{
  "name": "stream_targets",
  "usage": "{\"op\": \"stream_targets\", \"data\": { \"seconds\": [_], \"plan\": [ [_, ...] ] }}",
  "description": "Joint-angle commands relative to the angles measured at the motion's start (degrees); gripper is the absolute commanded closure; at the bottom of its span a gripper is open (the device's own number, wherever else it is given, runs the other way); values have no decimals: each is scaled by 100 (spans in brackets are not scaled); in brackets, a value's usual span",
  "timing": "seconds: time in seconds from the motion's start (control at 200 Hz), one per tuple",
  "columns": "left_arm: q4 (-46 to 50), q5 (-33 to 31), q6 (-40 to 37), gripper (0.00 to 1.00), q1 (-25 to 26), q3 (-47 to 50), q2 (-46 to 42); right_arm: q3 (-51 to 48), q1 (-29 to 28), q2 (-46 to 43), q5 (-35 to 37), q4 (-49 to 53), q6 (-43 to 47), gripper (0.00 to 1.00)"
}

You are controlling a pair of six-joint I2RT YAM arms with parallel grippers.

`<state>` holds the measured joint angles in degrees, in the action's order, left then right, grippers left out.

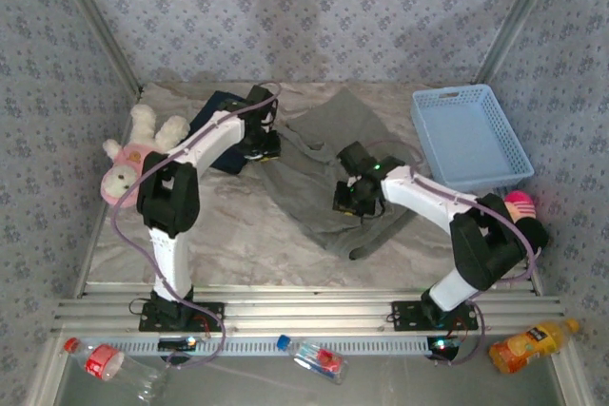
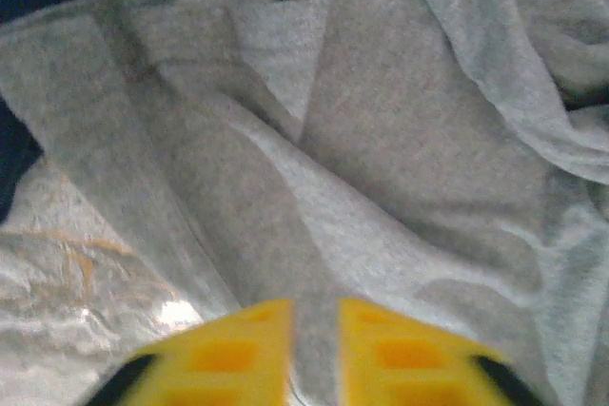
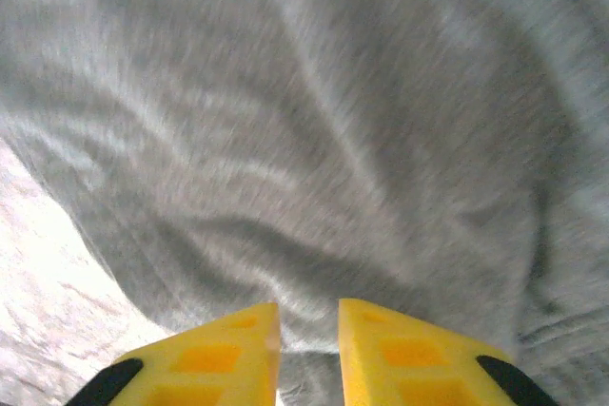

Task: Fold and stack the mixed laundry pile

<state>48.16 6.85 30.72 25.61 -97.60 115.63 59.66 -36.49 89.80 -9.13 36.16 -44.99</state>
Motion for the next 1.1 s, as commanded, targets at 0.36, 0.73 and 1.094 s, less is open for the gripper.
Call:
{"op": "stream_targets", "data": {
  "seconds": [0.36,0.73,1.094],
  "plan": [
    [-975,81,-345,100,5,2351,-38,-1939,-437,-357,763,-6,-1088,83],
    [-1159,-344,1325,100,1180,5096,-2232,-2123,730,-1196,706,967,342,76],
    [-216,-1371,1382,63,1783,3602,-2953,-1554,1553,-2933,752,1752,713,48]
  ]
}}
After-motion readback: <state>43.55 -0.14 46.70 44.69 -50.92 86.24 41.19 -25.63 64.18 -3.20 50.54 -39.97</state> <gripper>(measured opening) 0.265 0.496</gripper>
